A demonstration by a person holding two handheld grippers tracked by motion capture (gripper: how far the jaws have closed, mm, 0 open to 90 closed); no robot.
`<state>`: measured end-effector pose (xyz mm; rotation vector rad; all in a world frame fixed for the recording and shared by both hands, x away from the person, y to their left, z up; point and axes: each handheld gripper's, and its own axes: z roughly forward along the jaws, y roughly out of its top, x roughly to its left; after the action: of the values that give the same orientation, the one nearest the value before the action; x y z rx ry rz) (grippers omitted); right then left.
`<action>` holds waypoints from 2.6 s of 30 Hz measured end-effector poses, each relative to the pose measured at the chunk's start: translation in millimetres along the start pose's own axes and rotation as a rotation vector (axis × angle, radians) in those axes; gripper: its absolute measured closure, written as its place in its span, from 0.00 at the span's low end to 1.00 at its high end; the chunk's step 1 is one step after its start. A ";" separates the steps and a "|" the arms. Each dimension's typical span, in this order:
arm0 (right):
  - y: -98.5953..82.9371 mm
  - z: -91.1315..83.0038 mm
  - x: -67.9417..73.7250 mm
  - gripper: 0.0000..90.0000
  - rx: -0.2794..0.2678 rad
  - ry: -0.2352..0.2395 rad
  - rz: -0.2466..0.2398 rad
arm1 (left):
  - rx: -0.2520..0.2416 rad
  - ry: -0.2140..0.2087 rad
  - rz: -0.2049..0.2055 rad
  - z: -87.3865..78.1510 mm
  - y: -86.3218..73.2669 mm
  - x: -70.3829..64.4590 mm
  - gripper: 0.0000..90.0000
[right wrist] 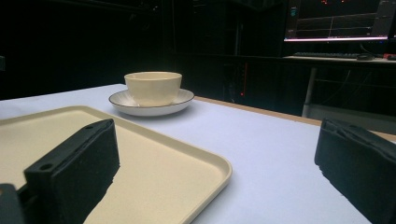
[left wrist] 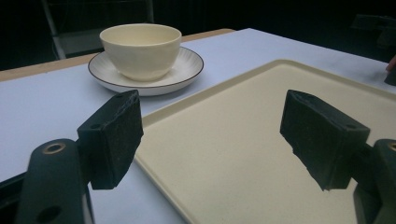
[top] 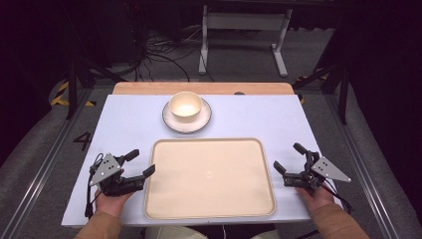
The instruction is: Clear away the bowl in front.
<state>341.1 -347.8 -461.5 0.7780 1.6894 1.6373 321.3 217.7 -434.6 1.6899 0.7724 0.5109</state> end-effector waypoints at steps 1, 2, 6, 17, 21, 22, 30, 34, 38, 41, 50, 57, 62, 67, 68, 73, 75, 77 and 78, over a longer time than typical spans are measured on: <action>0.0 0.0 0.1 0.00 0.000 0.000 0.001 | -0.003 -0.003 -0.001 -0.1 1.2 -0.2 0.24; 0.0 0.0 0.0 0.00 0.000 0.000 0.000 | -0.005 -0.002 -0.001 -0.1 2.3 -0.4 0.24; 0.0 0.0 0.1 0.00 0.000 0.000 0.001 | -0.007 -0.007 0.001 -0.3 6.1 -1.0 0.24; 0.0 0.0 0.0 0.00 0.000 0.000 0.001 | -0.023 -0.020 -0.001 -2.3 19.5 -1.8 0.24; 0.0 0.0 -0.1 0.00 0.000 0.000 0.000 | -0.028 -0.017 -0.001 -2.1 22.7 -1.2 0.24; 0.0 0.0 -0.1 0.00 0.000 0.000 0.000 | -0.031 -0.018 0.002 -1.9 24.3 -0.6 0.24; 0.0 0.0 -0.1 0.00 0.000 0.000 0.000 | -0.018 -0.038 -0.006 8.2 35.7 5.0 0.25; 0.0 0.0 -0.1 0.00 0.001 0.000 0.000 | -0.017 -0.046 -0.008 14.2 41.9 7.7 0.24; 0.0 0.0 -0.2 0.00 0.000 0.000 -0.001 | -0.009 -0.048 -0.004 18.3 46.2 9.2 0.24; 0.0 0.0 -0.1 0.00 0.000 0.000 0.000 | -0.018 -0.061 -0.014 26.4 51.7 11.1 0.23; 0.0 0.0 -0.1 0.00 0.000 0.000 0.000 | -0.028 -0.072 -0.008 42.9 64.3 13.8 0.22; 0.0 0.0 -0.1 0.00 0.000 0.000 0.000 | -0.039 -0.065 0.008 55.1 73.4 15.5 0.21; 0.0 0.0 -0.2 0.00 0.000 0.000 0.000 | -0.060 -0.067 0.033 64.0 79.8 17.4 0.18; 0.0 0.0 -0.2 0.00 0.000 0.000 0.000 | -0.070 -0.081 0.020 74.8 88.0 17.9 0.11; 0.0 0.0 -0.2 0.00 0.000 0.000 0.000 | -0.068 -0.083 0.024 77.1 89.4 18.3 0.10; 0.0 -0.1 -0.2 0.00 0.000 0.000 0.000 | -0.074 -0.094 0.003 88.0 95.6 20.9 0.04; 0.0 0.0 0.0 0.00 0.000 0.001 0.001 | -0.077 -0.093 -0.005 92.0 98.1 22.1 0.01; 0.0 0.0 -0.1 0.00 0.000 0.001 0.002 | -0.071 -0.087 -0.009 95.5 101.2 22.8 0.00; 0.0 0.0 -0.1 0.00 0.000 0.000 0.001 | -0.078 -0.092 -0.009 97.3 102.3 23.1 0.00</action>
<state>341.1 -348.0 -461.5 0.7787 1.6894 1.6380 427.4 154.8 -362.1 1.6255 0.6847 0.4478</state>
